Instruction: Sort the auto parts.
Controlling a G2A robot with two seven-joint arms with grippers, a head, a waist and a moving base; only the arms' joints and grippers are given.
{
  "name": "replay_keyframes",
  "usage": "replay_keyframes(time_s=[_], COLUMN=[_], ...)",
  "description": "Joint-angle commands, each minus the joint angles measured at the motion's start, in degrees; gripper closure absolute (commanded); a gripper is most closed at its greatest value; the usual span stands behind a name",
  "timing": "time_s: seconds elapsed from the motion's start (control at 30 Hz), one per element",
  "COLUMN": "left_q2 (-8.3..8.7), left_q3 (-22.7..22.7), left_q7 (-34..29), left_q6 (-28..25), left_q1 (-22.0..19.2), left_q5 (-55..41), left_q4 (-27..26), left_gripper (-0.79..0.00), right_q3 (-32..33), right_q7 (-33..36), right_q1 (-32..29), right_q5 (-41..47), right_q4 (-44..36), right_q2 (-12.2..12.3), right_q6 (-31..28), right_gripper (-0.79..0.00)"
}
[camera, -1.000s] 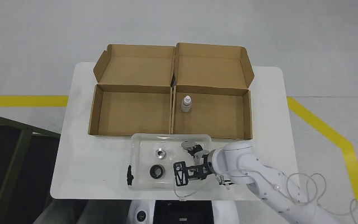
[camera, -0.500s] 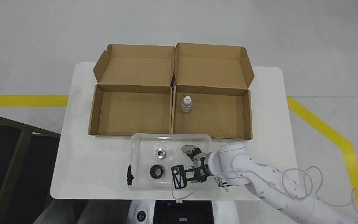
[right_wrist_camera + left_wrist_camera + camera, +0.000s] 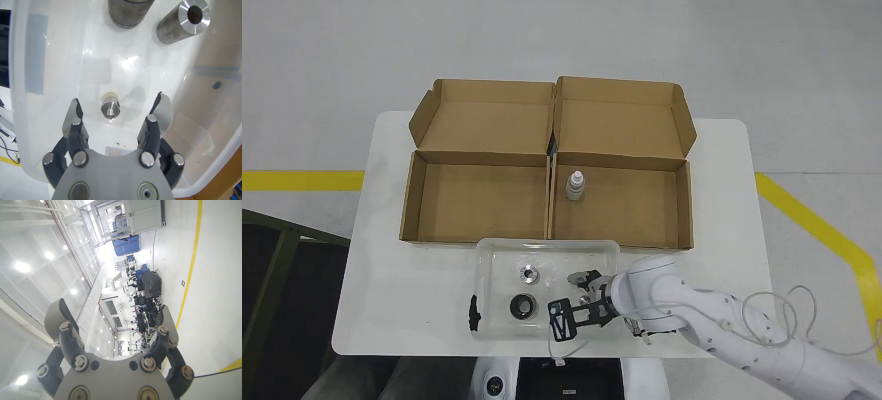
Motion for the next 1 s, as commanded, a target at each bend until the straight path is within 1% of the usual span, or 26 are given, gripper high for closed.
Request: replay_keyframes(time_s=[0.0, 0.03, 0.07, 0.13, 0.2, 0.43, 0.57, 0.73, 0.8, 0.83, 0.87, 0.9, 0.97], left_q2=[0.00, 0.00, 0.00, 0.00, 0.00, 0.00, 0.00, 0.00, 0.00, 0.00, 0.00, 0.00, 0.00], left_q3=[0.0, 0.0, 0.0, 0.0, 0.0, 0.0, 0.0, 0.0, 0.0, 0.0, 0.0, 0.0, 0.0], left_q7=[0.0, 0.0, 0.0, 0.0, 0.0, 0.0, 0.0, 0.0, 0.0, 0.0, 0.0, 0.0, 0.0], left_q6=[0.0, 0.0, 0.0, 0.0, 0.0, 0.0, 0.0, 0.0, 0.0, 0.0, 0.0, 0.0, 0.0], left_q1=[0.0, 0.0, 0.0, 0.0, 0.0, 0.0, 0.0, 0.0, 0.0, 0.0, 0.0, 0.0, 0.0], left_q5=[0.0, 0.0, 0.0, 0.0, 0.0, 0.0, 0.0, 0.0, 0.0, 0.0, 0.0, 0.0, 0.0], left_q4=[0.0, 0.0, 0.0, 0.0, 0.0, 0.0, 0.0, 0.0, 0.0, 0.0, 0.0, 0.0, 0.0], left_gripper=[-0.785, -0.785, -0.785, -0.785, -0.785, -0.785, -0.785, -0.785, -0.785, -0.785, -0.785, -0.785, -0.785], right_q3=[-0.6, -0.9, -1.1, -1.6, -2.1, -3.3, -3.8, -4.3, -4.7, -4.9, -5.0, -5.1, -4.9], right_q7=[0.3, 0.4, 0.5, 0.7, 0.9, 1.4, 1.5, 1.6, 1.3, 1.2, 1.1, 1.0, 0.9], right_q1=[0.7, 0.9, 1.2, 1.7, 2.1, 3.2, 3.7, 4.3, 4.6, 4.7, 4.9, 5.0, 5.1], right_q5=[0.6, 0.8, 1.0, 1.3, 1.6, 2.5, 2.7, 3.0, 3.1, 3.1, 3.2, 3.3, 3.4], right_q4=[0.1, 0.1, 0.1, 0.3, 0.4, 0.9, 1.1, 1.4, 1.7, 1.8, 1.8, 1.7, 1.5], right_q2=[0.1, 0.1, 0.2, 0.2, 0.3, 0.4, 0.4, 0.3, 0.3, 0.3, 0.3, 0.3, 0.3], right_q6=[0.3, 0.4, 0.5, 0.7, 1.0, 1.4, 1.5, 1.6, 1.3, 1.2, 1.2, 1.0, 0.9], right_gripper=[-0.517, -0.505, -0.468, -0.422, -0.391, -0.348, -0.308, -0.182, -0.163, -0.120, -0.025, 0.000, 0.000])
